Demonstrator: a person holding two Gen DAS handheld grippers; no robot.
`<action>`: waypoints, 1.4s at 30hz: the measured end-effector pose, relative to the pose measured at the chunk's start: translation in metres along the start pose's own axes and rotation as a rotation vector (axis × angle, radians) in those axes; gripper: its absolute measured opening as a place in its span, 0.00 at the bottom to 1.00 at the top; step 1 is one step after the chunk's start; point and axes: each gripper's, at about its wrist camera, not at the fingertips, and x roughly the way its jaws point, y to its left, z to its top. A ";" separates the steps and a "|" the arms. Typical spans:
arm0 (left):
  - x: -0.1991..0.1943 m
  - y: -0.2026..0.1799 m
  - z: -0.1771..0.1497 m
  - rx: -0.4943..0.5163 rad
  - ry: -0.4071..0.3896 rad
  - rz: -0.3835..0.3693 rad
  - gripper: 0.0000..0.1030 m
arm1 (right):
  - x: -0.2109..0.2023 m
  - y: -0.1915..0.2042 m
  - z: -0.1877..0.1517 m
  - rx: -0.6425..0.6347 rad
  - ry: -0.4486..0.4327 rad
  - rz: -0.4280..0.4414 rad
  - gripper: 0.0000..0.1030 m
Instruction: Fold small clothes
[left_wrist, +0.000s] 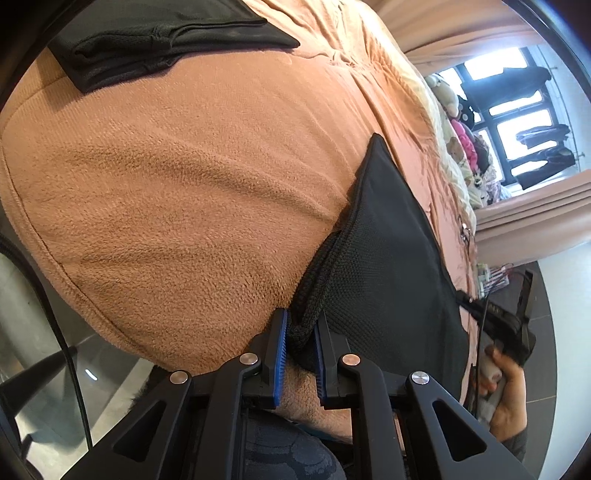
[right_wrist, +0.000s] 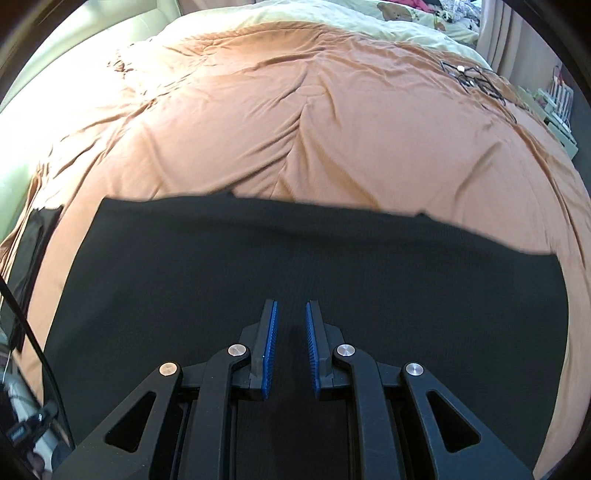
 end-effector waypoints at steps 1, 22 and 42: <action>0.000 0.001 0.000 -0.002 -0.001 -0.008 0.13 | -0.004 0.003 -0.008 0.000 0.006 0.001 0.11; -0.006 0.021 0.001 -0.016 0.024 -0.134 0.10 | -0.051 0.042 -0.153 0.048 0.056 0.003 0.11; -0.023 -0.002 0.008 0.039 0.026 -0.132 0.09 | -0.092 0.013 -0.178 0.034 -0.054 0.087 0.11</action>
